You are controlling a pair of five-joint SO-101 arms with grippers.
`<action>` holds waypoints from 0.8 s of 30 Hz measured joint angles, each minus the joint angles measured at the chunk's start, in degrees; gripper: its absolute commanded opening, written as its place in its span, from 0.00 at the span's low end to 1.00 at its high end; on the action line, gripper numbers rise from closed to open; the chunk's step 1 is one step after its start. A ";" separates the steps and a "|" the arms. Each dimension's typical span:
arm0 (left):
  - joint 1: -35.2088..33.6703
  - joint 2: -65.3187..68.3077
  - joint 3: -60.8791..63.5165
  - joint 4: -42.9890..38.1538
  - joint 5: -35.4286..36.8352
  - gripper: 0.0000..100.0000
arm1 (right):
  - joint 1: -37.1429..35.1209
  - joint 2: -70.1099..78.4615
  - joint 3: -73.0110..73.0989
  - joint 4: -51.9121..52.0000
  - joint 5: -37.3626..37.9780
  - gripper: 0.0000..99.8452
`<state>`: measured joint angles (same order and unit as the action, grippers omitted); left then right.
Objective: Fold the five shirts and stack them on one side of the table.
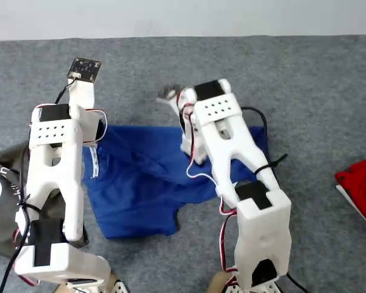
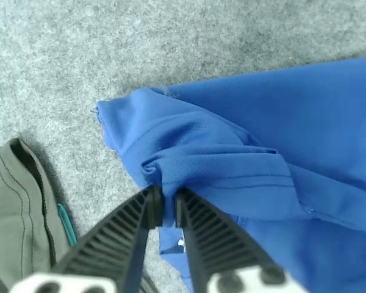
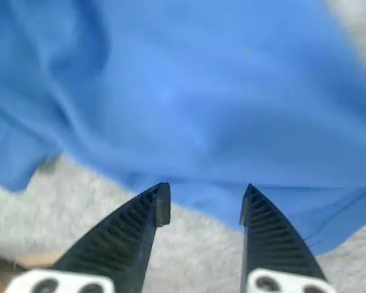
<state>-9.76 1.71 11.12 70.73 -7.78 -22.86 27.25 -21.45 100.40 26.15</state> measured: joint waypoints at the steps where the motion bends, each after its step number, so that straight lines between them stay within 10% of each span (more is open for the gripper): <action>1: 0.00 0.00 0.00 0.00 0.00 0.01 | 0.00 -0.09 1.23 0.00 0.35 0.20; 24: 0.00 0.00 0.00 0.00 0.00 0.01 | -12.22 3.52 2.29 0.00 3.08 0.20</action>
<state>-9.76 1.71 11.12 70.73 -7.78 -35.08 30.77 -19.16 100.40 29.23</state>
